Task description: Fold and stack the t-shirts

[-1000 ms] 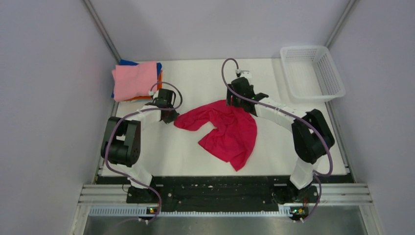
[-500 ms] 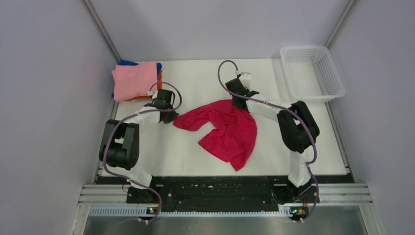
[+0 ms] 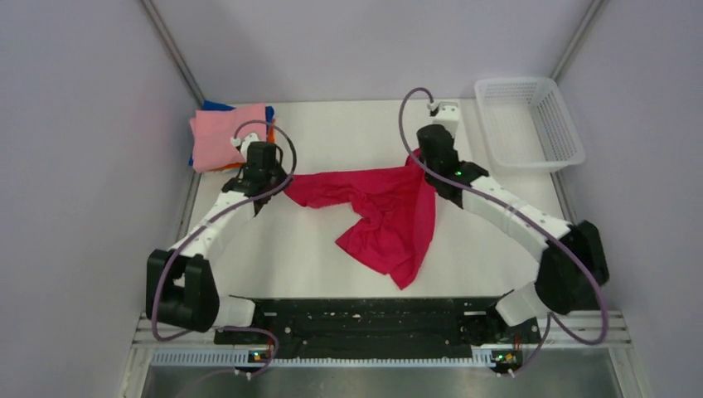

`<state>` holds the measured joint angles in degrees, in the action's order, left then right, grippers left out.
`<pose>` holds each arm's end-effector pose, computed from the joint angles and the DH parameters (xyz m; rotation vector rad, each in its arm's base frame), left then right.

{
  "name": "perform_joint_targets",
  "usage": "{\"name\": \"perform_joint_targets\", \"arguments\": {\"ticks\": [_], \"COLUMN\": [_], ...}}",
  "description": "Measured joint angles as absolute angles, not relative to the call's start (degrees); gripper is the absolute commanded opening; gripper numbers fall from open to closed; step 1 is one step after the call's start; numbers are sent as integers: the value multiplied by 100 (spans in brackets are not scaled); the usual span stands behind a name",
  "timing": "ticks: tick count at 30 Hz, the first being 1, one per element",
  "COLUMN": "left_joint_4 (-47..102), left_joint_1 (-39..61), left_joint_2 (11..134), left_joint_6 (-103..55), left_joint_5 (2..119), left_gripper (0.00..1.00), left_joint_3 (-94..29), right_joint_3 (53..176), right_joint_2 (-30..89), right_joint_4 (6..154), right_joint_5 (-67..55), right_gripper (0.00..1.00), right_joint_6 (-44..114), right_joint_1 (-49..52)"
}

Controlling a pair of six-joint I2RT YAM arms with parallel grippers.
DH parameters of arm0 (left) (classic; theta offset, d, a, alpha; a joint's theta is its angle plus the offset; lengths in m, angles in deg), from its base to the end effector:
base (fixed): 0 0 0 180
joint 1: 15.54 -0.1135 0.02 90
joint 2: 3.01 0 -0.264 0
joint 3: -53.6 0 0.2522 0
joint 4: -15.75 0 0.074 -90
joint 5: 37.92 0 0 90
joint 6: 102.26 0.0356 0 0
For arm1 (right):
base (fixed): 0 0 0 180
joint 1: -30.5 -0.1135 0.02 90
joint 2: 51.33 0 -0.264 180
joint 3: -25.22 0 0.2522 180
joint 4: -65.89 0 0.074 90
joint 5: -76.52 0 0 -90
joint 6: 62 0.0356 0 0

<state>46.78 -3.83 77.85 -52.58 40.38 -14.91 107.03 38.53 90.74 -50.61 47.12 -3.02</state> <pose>0.2987 -0.0545 0.2454 -0.6715 2.2197 -0.2245 0.3079 0.1781 0.2866 0.1112 2.0176 -0.1189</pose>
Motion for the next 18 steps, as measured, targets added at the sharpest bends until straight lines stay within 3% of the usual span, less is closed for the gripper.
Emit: {"name": "perform_joint_targets", "arguments": {"ticks": [10, 18], "left_joint_4": [4480, 4324], "left_joint_1": [-381, -381], "left_joint_2": [5214, 3638], "left_joint_6": [-4726, -4152], "left_joint_5": [4036, 3701], "left_gripper": [0, 0], "left_joint_3": [-2054, -3252], "right_joint_3": [10260, 11267], "right_joint_2": [647, -415], "right_joint_4": [8067, 8379], "right_joint_5": [-3957, -2842], "right_gripper": [0, 0], "right_joint_6": [3527, 3103], "right_joint_1": [-298, -298]}}
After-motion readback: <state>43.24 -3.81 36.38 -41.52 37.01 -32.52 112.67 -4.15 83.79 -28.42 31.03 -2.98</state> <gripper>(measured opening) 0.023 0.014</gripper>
